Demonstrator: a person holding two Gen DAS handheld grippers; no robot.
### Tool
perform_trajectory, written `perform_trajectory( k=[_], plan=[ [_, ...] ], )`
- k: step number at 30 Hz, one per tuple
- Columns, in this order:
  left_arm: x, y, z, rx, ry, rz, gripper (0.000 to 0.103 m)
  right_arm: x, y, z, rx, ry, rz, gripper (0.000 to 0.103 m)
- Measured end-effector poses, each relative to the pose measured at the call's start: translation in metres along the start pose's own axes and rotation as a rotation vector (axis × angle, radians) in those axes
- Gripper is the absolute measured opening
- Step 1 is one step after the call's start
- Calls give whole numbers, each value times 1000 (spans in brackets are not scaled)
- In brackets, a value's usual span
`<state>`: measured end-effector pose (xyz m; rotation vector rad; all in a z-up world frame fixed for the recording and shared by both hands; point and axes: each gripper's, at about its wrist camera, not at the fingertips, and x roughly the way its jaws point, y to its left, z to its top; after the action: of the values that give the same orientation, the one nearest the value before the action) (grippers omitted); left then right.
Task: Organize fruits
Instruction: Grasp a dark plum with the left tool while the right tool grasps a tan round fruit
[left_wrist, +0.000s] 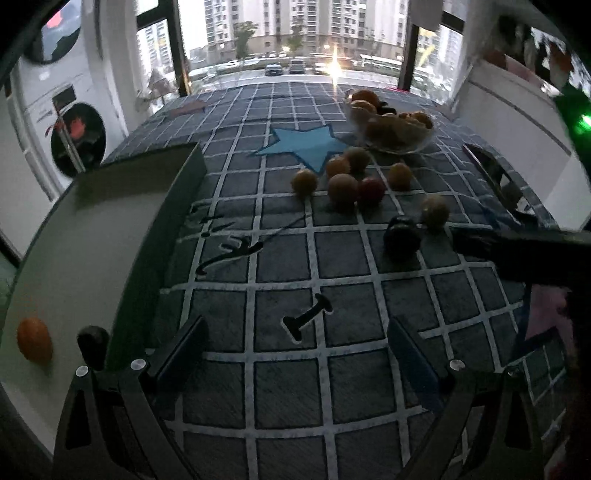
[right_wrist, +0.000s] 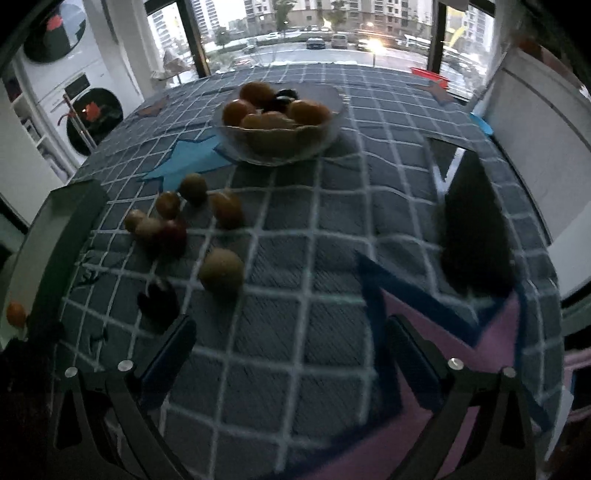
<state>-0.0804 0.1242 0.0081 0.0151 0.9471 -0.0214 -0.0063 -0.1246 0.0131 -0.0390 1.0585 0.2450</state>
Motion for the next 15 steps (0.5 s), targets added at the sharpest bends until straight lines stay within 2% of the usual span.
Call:
perform_trajectory(
  k=[4, 5, 6, 8, 11, 15],
  plan=[
    [-4, 1, 7, 18, -5, -13, 98, 10, 17, 11, -56, -13, 10, 85],
    [-4, 1, 10, 21, -5, -15, 98, 11, 21, 14, -74, -21, 11, 71],
    [-3, 0, 13, 22, -1, -16, 98, 11, 26, 15, -99, -31, 6, 62],
    [-2, -3, 19, 16, 4, -26, 98, 11, 33, 17, -137, -39, 15, 30],
    [1, -13, 28, 12, 10, -46, 98, 5, 29, 16, -114, -58, 41, 30],
    [9, -31, 40, 37, 11, -57, 98, -11, -3, 6, -9, -62, 92, 30]
  ],
)
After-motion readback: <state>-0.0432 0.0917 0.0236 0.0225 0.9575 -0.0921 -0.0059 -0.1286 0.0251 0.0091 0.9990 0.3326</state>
